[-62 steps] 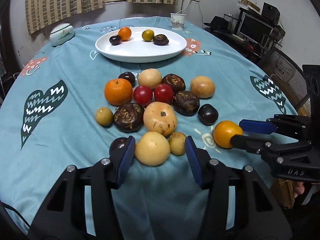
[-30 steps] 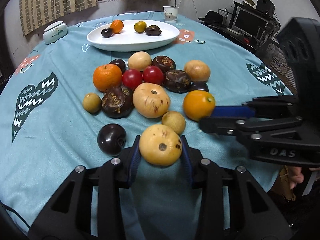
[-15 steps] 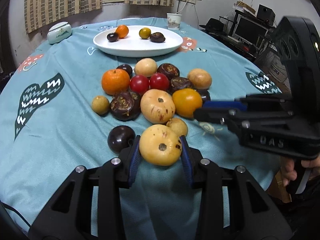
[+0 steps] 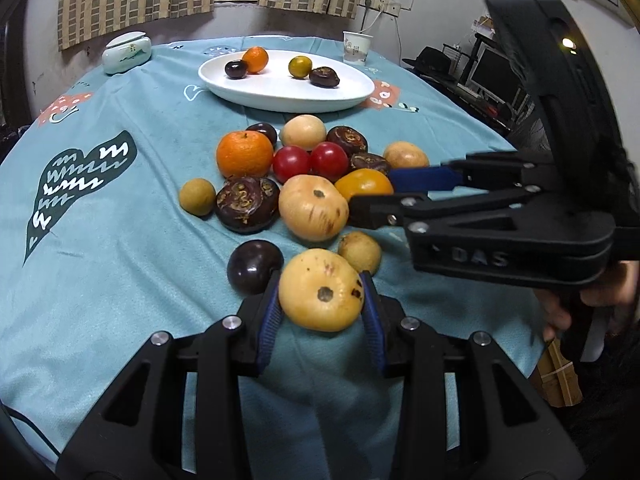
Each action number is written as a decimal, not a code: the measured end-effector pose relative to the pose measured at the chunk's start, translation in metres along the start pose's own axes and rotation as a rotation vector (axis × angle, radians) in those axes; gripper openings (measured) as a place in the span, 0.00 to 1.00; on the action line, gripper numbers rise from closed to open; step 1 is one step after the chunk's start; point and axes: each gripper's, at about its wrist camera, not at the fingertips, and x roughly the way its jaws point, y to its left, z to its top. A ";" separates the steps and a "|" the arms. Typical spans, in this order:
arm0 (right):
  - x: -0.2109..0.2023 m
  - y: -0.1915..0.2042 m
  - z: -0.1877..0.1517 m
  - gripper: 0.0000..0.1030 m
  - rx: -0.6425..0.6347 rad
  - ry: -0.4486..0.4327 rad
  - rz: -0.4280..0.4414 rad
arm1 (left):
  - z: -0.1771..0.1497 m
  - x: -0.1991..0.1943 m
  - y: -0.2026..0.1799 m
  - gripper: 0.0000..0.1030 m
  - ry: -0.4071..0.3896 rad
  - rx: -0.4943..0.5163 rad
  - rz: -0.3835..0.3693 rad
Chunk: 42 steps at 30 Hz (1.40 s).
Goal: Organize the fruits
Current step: 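Carry the pear and orange onto the plate and open both tools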
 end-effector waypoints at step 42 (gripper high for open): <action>0.042 -0.119 0.162 0.38 0.076 -0.073 0.070 | 0.262 0.117 0.058 0.37 0.049 0.006 0.110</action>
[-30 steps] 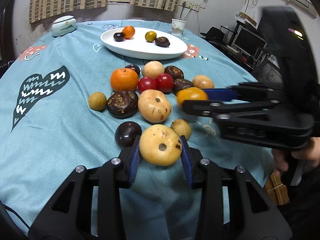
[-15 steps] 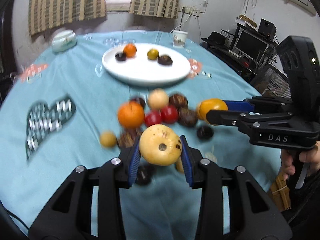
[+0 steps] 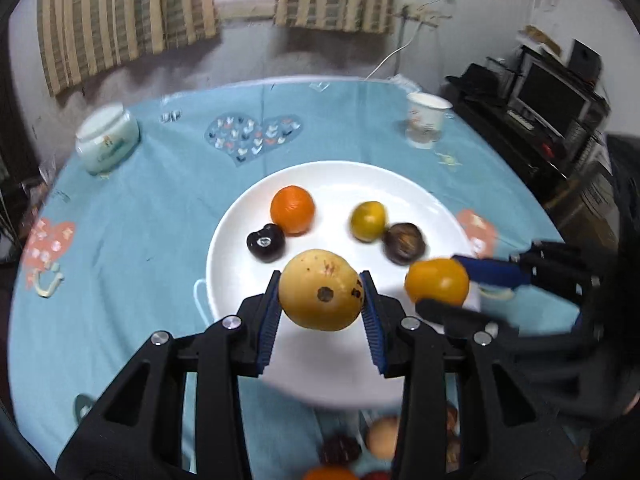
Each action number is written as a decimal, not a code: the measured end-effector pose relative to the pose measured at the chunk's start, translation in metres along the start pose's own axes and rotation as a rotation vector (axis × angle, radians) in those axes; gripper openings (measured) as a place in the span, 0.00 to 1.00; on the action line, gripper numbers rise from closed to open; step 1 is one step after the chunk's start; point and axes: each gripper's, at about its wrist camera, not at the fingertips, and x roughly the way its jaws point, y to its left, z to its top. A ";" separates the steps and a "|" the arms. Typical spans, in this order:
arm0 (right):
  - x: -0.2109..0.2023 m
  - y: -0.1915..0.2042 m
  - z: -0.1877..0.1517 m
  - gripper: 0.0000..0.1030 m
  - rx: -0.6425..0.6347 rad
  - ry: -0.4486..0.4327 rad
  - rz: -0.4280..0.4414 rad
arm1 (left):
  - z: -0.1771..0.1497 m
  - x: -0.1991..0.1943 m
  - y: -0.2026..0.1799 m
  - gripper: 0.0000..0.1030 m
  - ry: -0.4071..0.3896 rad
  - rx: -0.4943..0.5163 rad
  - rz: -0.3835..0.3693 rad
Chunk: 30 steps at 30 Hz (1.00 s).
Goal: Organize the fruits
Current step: 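Carry the pear and orange onto the plate and open both tools, then grasp a dark mangosteen with the right tool while the left tool grasps a pale pear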
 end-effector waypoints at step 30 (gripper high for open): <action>-0.119 0.057 -0.073 0.96 -0.095 -0.170 -0.168 | -0.108 -0.137 0.003 0.98 -0.174 -0.033 0.157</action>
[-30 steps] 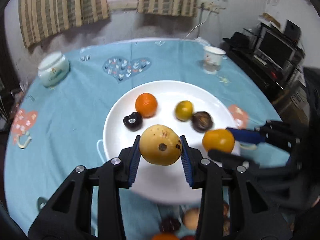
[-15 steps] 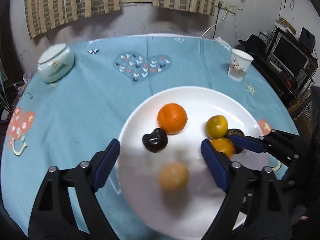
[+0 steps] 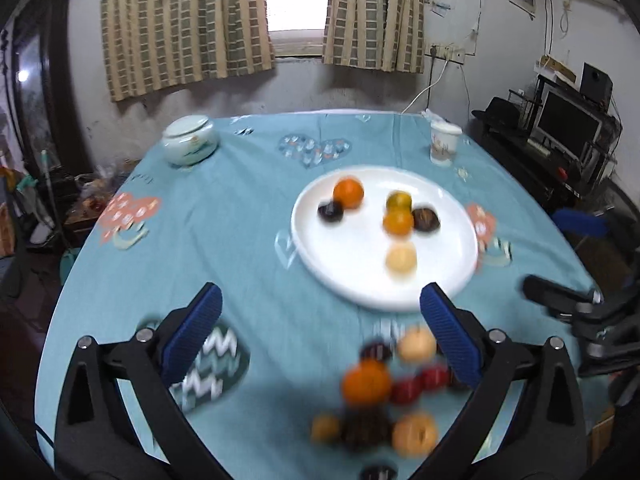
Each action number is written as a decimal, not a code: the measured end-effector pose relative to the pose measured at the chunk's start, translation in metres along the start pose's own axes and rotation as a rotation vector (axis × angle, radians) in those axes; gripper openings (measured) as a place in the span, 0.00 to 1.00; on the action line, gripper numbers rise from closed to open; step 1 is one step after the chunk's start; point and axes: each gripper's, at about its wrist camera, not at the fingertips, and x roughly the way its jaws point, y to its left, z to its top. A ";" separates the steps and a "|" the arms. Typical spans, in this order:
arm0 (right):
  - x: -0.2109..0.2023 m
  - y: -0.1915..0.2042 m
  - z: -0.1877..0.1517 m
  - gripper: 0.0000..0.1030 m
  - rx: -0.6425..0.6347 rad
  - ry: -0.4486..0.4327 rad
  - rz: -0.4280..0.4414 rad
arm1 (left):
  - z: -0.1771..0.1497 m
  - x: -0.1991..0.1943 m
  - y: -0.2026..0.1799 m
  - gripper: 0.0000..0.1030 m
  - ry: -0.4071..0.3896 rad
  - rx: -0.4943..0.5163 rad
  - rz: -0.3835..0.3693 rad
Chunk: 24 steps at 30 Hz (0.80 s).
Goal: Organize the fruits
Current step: 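Grasp a dark mangosteen with the right tool while the left tool grasps a pale pear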
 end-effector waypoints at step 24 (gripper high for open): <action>0.032 0.040 -0.120 0.47 0.117 0.212 0.121 | -0.140 -0.019 -0.012 0.98 0.115 0.013 -0.070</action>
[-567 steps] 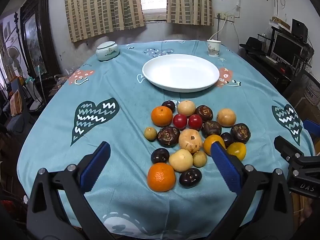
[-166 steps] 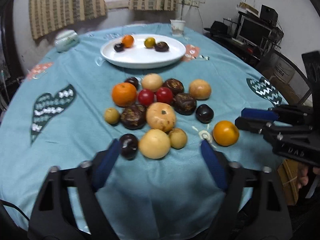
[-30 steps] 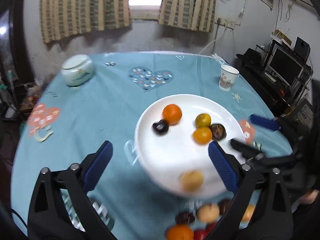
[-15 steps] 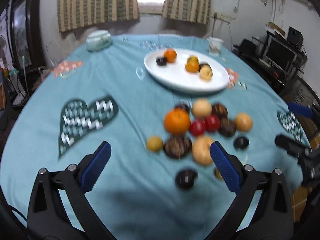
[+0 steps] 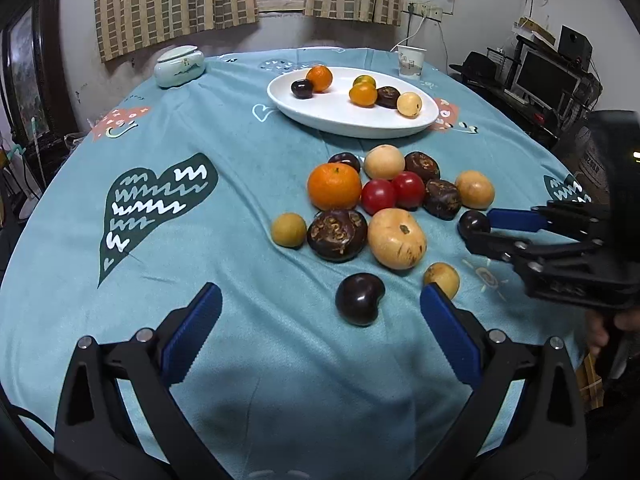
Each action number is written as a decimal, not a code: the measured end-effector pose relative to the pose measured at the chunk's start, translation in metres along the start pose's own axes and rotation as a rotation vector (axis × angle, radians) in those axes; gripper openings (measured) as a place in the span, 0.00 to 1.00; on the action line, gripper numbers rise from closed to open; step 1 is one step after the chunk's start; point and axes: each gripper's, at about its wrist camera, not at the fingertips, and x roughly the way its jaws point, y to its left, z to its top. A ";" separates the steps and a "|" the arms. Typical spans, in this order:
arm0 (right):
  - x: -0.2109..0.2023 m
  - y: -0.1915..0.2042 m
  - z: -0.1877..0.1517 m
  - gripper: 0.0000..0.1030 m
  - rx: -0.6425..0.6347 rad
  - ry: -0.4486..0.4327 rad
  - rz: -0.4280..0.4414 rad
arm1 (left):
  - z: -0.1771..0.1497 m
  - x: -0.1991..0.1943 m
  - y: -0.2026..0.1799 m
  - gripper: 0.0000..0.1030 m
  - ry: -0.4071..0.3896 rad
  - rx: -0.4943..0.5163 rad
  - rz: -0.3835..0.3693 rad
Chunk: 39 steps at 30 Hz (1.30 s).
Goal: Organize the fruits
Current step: 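Grasp a dark mangosteen with the right tool while the left tool grasps a pale pear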
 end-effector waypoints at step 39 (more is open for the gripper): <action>-0.046 -0.050 -0.031 0.30 0.155 -0.051 0.093 | 0.031 0.055 -0.069 0.39 0.118 0.065 -0.064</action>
